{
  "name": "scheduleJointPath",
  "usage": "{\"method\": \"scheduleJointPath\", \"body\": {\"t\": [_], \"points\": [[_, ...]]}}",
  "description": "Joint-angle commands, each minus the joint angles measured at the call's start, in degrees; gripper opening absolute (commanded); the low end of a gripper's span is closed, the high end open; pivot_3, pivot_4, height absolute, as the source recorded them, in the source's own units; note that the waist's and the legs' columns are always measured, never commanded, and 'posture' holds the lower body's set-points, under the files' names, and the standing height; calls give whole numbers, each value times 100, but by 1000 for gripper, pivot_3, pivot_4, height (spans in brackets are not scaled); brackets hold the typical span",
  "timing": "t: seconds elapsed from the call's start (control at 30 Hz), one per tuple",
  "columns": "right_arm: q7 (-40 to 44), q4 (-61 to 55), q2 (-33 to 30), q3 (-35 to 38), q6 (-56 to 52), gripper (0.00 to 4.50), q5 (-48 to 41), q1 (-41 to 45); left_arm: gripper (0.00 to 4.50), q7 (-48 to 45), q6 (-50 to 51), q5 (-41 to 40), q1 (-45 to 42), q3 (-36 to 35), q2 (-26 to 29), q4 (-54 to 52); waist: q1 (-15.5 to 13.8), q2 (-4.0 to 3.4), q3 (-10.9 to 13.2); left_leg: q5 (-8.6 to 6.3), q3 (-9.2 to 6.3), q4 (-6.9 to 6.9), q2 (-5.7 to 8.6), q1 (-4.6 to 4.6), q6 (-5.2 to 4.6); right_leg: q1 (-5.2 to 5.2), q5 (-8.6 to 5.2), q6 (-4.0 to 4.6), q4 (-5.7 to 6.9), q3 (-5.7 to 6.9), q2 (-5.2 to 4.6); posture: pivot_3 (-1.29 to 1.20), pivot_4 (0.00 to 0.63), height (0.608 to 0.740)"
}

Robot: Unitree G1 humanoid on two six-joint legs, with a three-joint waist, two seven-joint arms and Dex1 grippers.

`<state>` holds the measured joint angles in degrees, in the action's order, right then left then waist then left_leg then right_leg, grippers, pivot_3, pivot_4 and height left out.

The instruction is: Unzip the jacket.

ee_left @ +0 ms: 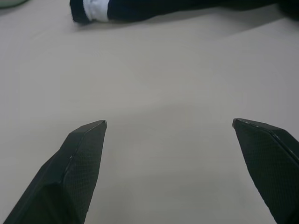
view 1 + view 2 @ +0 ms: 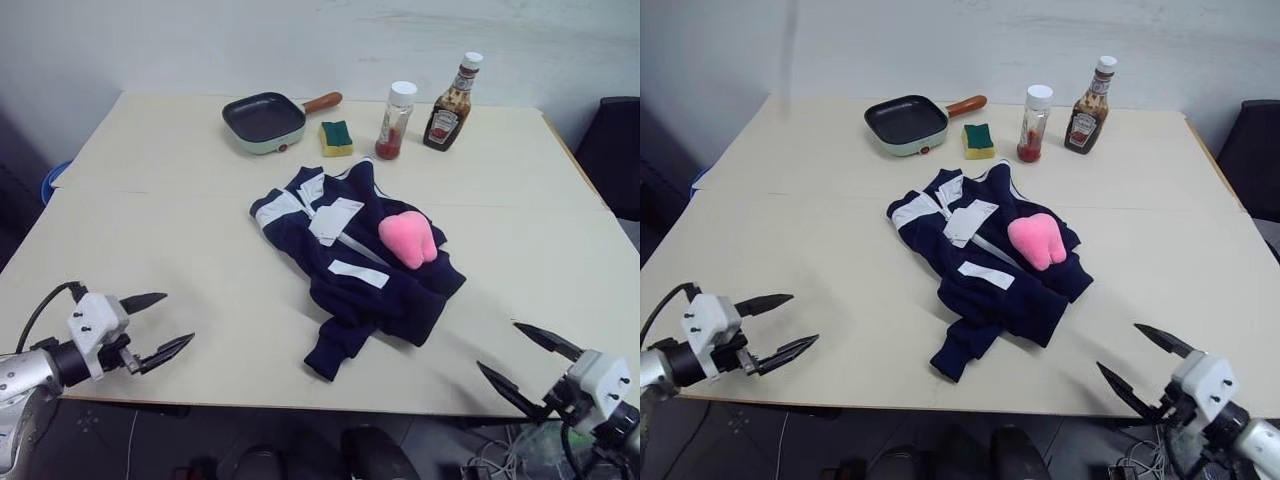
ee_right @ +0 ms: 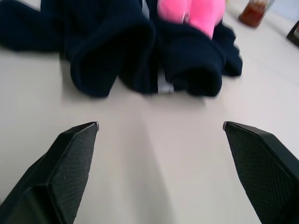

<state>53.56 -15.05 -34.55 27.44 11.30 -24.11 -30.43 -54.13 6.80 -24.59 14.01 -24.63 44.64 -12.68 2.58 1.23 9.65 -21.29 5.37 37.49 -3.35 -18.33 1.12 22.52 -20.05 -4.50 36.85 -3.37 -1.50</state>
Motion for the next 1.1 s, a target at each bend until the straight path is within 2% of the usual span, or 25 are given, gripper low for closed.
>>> {"method": "scheduleJointPath", "body": {"t": [0.03,0.13,0.27,0.37,0.5,0.9,1.0,1.1], "points": [[136,182,-75,359,167,4470,-212,-35,4500,-47,4,-103,221,82,-170,-247,42,-2,0,1,2,-6,0,3,2,0,-1,2,0,-1,0,0,150,740],[104,165,-30,371,127,4470,-203,-34,4500,34,76,-213,200,48,-324,-302,67,-1,0,1,4,-17,0,9,1,2,-4,6,1,-2,6,0,150,740],[54,-97,-8,277,11,4470,-206,-43,4500,-272,807,-1021,-45,-61,-254,-273,45,2,2,5,-1,-12,0,11,-4,1,-4,7,18,0,6,0,150,740],[78,-198,-94,394,-117,4470,-240,-127,4500,-600,650,-797,-50,139,-68,-218,45,2,2,6,-2,-9,1,13,-5,-4,-4,7,20,0,5,0,150,740],[78,-91,-122,567,-135,4470,-218,-194,4500,-570,316,-593,-161,143,-141,-33,43,1,1,10,-1,-11,1,12,5,-2,-4,7,13,1,5,0,150,740],[-40,-21,105,513,11,4470,-236,15,4500,-691,891,-1021,-788,321,-167,89,51,0,1,10,0,-8,1,13,6,-2,-3,6,18,0,7,0,150,740],[-97,-501,-219,149,-324,4470,-142,572,4500,-468,1494,-1481,-1129,300,-198,-57,74,0,1,11,1,-7,2,14,7,-1,-3,6,20,-1,7,0,150,740],[-864,-821,-493,-265,-1646,4470,-494,1791,4500,-178,2103,-1974,-1557,381,-297,-267,97,3,4,12,3,21,2,12,9,2,-2,4,48,-4,6,0,150,740]]}}
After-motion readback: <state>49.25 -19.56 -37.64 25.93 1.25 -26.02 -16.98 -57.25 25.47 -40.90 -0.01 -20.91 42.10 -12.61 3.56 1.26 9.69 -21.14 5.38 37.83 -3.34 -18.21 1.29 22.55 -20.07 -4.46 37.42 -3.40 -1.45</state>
